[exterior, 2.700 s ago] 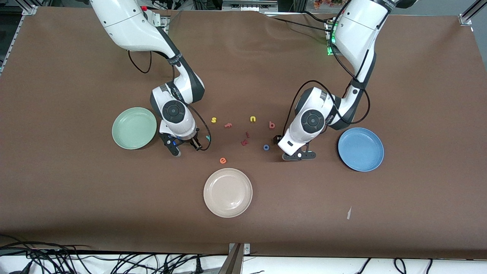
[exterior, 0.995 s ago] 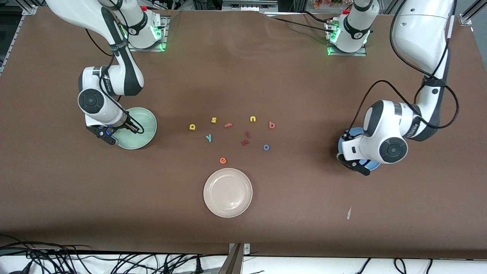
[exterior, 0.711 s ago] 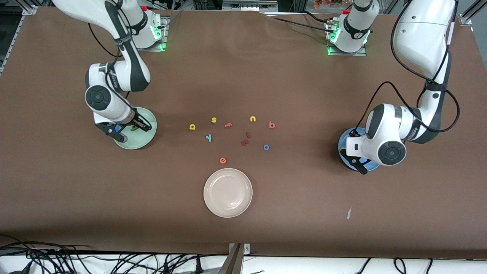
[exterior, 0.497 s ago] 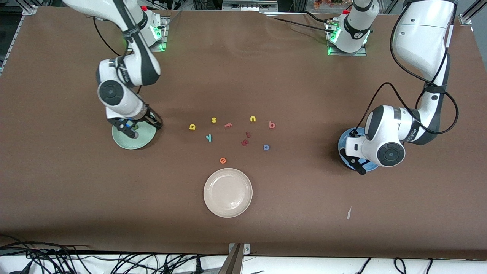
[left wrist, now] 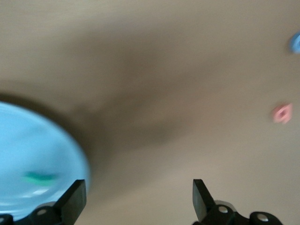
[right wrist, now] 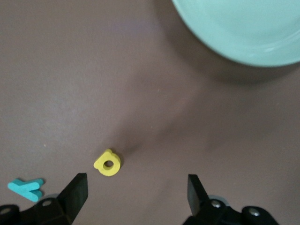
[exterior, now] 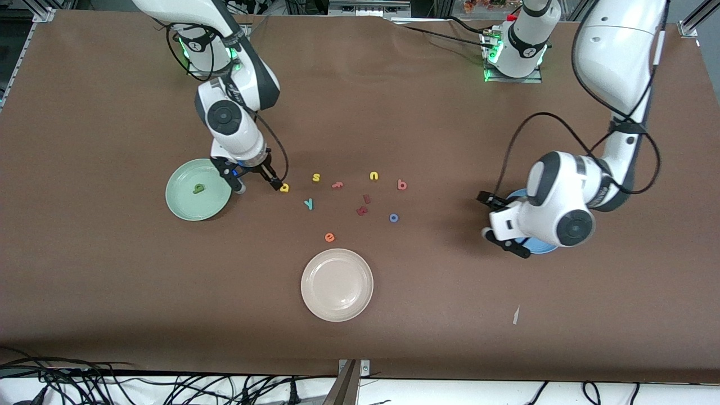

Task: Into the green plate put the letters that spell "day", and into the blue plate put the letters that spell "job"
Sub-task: 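Grasp the yellow letter with the right gripper while the left gripper grasps pink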

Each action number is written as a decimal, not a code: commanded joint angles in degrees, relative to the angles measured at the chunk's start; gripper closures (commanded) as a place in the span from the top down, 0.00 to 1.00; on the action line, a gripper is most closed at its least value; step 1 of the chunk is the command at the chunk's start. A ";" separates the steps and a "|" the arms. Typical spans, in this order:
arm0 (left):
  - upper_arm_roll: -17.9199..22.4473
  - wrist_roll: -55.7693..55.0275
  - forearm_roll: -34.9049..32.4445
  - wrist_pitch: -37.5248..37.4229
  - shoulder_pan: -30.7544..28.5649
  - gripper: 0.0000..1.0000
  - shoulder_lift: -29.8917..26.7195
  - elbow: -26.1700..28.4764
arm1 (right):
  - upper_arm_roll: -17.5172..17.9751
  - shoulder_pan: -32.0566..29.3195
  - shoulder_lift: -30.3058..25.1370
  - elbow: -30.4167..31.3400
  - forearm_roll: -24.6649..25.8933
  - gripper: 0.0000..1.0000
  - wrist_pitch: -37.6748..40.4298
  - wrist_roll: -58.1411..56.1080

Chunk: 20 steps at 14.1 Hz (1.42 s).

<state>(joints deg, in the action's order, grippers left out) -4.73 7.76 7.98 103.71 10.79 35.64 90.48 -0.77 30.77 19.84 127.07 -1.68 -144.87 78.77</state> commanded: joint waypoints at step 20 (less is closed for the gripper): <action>-11.80 -51.09 -11.93 35.50 10.92 0.63 1.09 17.28 | -0.64 2.19 8.64 -5.07 0.10 0.60 -5.51 2.97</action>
<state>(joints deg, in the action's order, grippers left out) -17.01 -41.41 -2.03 138.62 20.49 36.18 108.29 -0.97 32.54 27.97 122.47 -1.68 -150.09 80.93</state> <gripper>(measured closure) 0.286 0.326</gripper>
